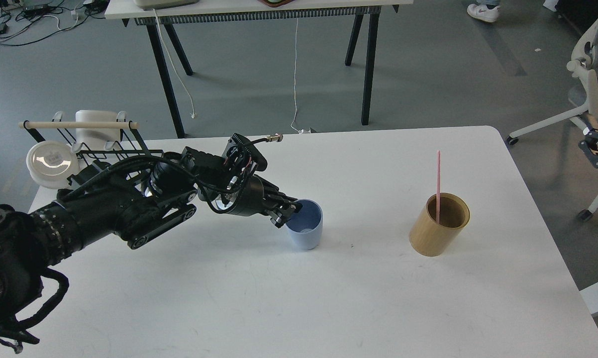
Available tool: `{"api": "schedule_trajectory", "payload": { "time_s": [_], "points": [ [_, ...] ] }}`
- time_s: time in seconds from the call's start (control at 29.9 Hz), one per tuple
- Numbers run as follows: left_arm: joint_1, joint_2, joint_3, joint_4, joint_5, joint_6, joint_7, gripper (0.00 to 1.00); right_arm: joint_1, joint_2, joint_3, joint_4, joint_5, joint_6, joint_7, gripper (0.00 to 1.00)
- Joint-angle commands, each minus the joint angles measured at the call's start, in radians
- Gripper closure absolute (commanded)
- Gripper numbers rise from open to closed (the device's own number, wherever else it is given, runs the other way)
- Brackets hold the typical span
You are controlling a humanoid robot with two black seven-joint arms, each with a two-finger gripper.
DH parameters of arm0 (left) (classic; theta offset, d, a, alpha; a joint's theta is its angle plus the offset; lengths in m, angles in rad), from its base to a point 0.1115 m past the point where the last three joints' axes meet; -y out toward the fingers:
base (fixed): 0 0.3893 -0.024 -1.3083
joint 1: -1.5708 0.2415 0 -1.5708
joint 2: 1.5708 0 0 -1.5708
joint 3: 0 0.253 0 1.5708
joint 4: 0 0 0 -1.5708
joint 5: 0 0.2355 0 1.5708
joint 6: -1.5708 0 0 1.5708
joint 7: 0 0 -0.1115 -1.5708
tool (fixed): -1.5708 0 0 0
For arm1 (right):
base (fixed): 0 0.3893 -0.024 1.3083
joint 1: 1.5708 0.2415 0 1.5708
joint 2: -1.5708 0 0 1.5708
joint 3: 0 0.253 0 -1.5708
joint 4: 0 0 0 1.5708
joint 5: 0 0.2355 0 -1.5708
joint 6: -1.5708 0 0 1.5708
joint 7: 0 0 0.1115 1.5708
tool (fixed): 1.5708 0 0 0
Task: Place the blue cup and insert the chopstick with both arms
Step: 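Retract the left arm and move the right gripper toward the pink stick, then grasp the pink stick in the tan cup with the right gripper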
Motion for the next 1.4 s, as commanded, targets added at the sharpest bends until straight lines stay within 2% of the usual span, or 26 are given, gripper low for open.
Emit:
{"api": "schedule_trajectory", "payload": {
  "time_s": [0.0, 0.1, 0.13, 0.2, 0.33, 0.43, 0.53, 0.67, 0.77, 0.9, 1.04, 1.2, 1.37],
  "points": [
    [-0.001, 0.002, 0.0, -0.002, -0.046, 0.0, 0.0, 0.66, 0.0, 0.002, 0.0, 0.0, 0.0, 0.0, 0.0, 0.02],
    [-0.005, 0.003, 0.0, 0.002, -0.144, 0.0, 0.0, 0.34, 0.0, 0.002, 0.001, 0.0, 0.0, 0.0, 0.0, 0.02],
    [-0.005, 0.003, -0.003, 0.005, -0.182, 0.0, 0.0, 0.27, 0.0, 0.002, 0.001, 0.0, 0.0, 0.0, 0.0, 0.02],
    [-0.007, 0.005, -0.011, 0.007, -0.276, 0.0, 0.0, 0.17, 0.0, 0.002, 0.0, -0.001, 0.0, 0.0, 0.0, 0.02],
    [-0.007, 0.014, -0.016, 0.005, -0.408, 0.002, 0.0, 0.09, 0.001, -0.002, 0.0, 0.0, -0.006, 0.0, 0.0, 0.02],
    [-0.001, 0.026, -0.081, -0.004, -0.529, 0.0, 0.0, 0.06, 0.033, -0.003, -0.002, 0.014, -0.111, 0.0, 0.0, 0.02],
    [0.011, 0.049, -0.173, -0.024, -0.644, -0.015, 0.0, 0.04, 0.075, -0.003, -0.002, 0.034, -0.352, 0.0, 0.0, 0.02],
    [0.028, 0.104, -0.259, -0.086, -0.749, -0.106, 0.0, 0.03, 0.127, -0.011, -0.002, 0.062, -0.693, 0.0, 0.0, 0.02],
    [0.034, 0.143, -0.359, -0.125, -0.83, -0.16, 0.0, 0.03, 0.133, -0.037, 0.0, 0.132, -0.849, 0.0, 0.0, 0.02],
    [0.056, 0.172, -0.503, -0.125, -0.994, -0.16, 0.0, 0.03, 0.132, -0.106, 0.0, 0.275, -1.061, 0.0, 0.0, 0.02],
    [0.09, 0.229, -0.597, -0.123, -1.161, -0.16, 0.0, 0.02, 0.126, -0.112, -0.002, 0.385, -1.377, 0.0, 0.0, 0.02],
    [0.125, 0.293, -0.619, -0.123, -1.252, -0.16, 0.0, 0.01, 0.12, -0.104, -0.018, 0.411, -1.606, -0.005, 0.0, 0.02],
    [0.16, 0.306, -0.62, -0.125, -1.252, -0.16, 0.0, 0.01, 0.136, -0.069, -0.106, 0.393, -1.644, -0.126, 0.0, 0.02]
  ]
}}
